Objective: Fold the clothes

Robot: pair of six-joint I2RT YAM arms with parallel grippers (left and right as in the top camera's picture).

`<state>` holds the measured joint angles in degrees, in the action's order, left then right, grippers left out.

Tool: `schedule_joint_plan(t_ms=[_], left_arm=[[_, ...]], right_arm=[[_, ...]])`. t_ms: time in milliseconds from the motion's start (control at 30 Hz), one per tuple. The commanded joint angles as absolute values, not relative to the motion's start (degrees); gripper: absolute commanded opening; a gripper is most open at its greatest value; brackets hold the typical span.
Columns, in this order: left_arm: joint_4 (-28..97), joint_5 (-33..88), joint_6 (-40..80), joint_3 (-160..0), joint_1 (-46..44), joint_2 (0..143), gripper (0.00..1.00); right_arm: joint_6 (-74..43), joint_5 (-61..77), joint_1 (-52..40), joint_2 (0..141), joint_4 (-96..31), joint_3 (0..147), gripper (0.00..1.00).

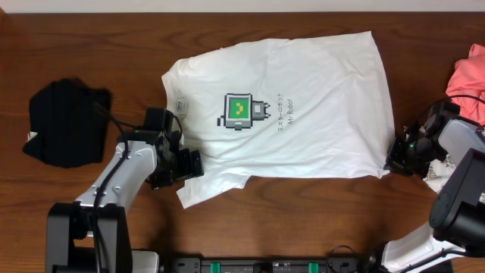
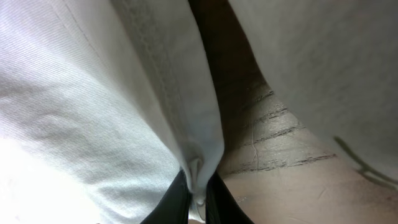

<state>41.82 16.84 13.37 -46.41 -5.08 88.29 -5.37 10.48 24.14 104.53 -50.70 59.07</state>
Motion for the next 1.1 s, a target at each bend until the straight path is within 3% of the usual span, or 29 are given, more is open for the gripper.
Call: schedule_joint_plan(t_ms=[0,67,367,400,467,533,667,767,833,1067], left_arm=[[41.85,19.57,12.32,-45.54,-5.10,88.01,0.83],[41.76,20.45,12.34,-45.08,-5.15,88.01,0.78],[40.05,20.60,12.34,-41.98,-5.21,88.01,0.72],[40.01,20.75,12.32,-41.95,-5.21,88.01,0.61],[39.68,21.98,12.32,-41.95,-5.21,88.01,0.26],[39.33,23.03,12.34,-41.95,-5.21,88.01,0.12],[39.55,23.20,12.34,-41.95,-5.21,88.01,0.06],[40.75,23.62,12.36,-41.98,-5.21,87.96,0.06],[42.65,23.62,12.34,-42.13,-5.21,87.83,0.06],[50.54,23.57,12.29,-45.69,-5.21,82.54,0.06]], right_arm=[[-5.34,9.93,23.81,105.78,-50.59,57.95,0.09],[-5.34,9.93,23.81,105.78,-50.59,57.95,0.09],[-5.34,9.93,23.81,105.78,-50.59,57.95,0.09],[-5.34,9.93,23.81,105.78,-50.57,57.95,0.09],[-5.34,9.93,23.81,105.78,-50.54,57.95,0.09],[-5.34,9.93,23.81,105.78,-50.54,57.95,0.09],[-5.34,9.91,23.81,105.78,-50.54,57.95,0.09],[-5.37,9.91,23.81,105.78,-50.57,57.95,0.08],[-5.56,9.93,23.81,105.75,-50.65,57.95,0.01],[-5.50,14.02,23.81,104.57,-52.21,59.20,0.01]])
